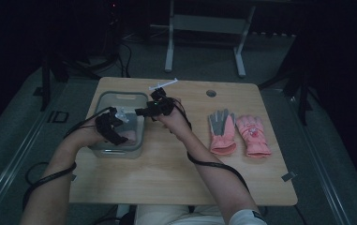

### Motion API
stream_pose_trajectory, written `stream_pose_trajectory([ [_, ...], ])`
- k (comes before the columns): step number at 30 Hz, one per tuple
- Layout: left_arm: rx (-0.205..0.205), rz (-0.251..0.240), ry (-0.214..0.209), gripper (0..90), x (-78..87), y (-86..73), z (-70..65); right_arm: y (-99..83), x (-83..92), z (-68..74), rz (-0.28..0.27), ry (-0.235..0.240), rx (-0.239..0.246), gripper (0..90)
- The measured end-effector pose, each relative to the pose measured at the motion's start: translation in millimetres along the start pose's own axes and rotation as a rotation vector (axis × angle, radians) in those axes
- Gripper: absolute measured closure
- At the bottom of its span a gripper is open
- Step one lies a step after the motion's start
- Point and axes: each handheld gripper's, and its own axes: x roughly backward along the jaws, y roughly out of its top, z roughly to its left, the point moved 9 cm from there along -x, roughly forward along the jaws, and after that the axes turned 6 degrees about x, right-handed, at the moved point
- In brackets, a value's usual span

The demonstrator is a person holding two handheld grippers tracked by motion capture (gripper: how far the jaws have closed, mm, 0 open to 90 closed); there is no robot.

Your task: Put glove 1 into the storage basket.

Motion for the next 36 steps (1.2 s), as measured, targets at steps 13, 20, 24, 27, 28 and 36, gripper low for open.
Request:
stream_pose_trajectory([
  [13, 0.069, -0.169, -0.116, 11.8, 23.0, 33.0, -44.4, -28.8, 48.2, 0.4, -0.026, 0.016, 0.08, 20.4],
  [20, 0.018, -0.194, -0.135, 10.7, 21.9, 52.7, -72.4, -56.9, 74.0, -13.4, 0.025, -0.043, 0.121, 18.2],
  [24, 0.027, -0.211, -0.144, 6.2, 18.5, 67.0, -87.8, -66.0, 90.1, -16.7, 0.023, -0.05, 0.062, 14.0],
  [27, 0.03, -0.226, -0.17, 2.0, 16.6, 78.2, -101.6, -73.4, 100.5, -17.5, 0.02, -0.055, 0.072, 12.7],
  [28, 0.017, -0.238, -0.182, 1.7, 16.0, 81.7, -107.2, -76.4, 103.6, -18.3, 0.023, -0.05, 0.073, 13.0],
  [36, -0.021, -0.255, -0.208, 1.4, -0.6, 93.2, -142.5, -94.4, 131.7, -33.8, 0.009, -0.124, 0.095, 32.3],
])
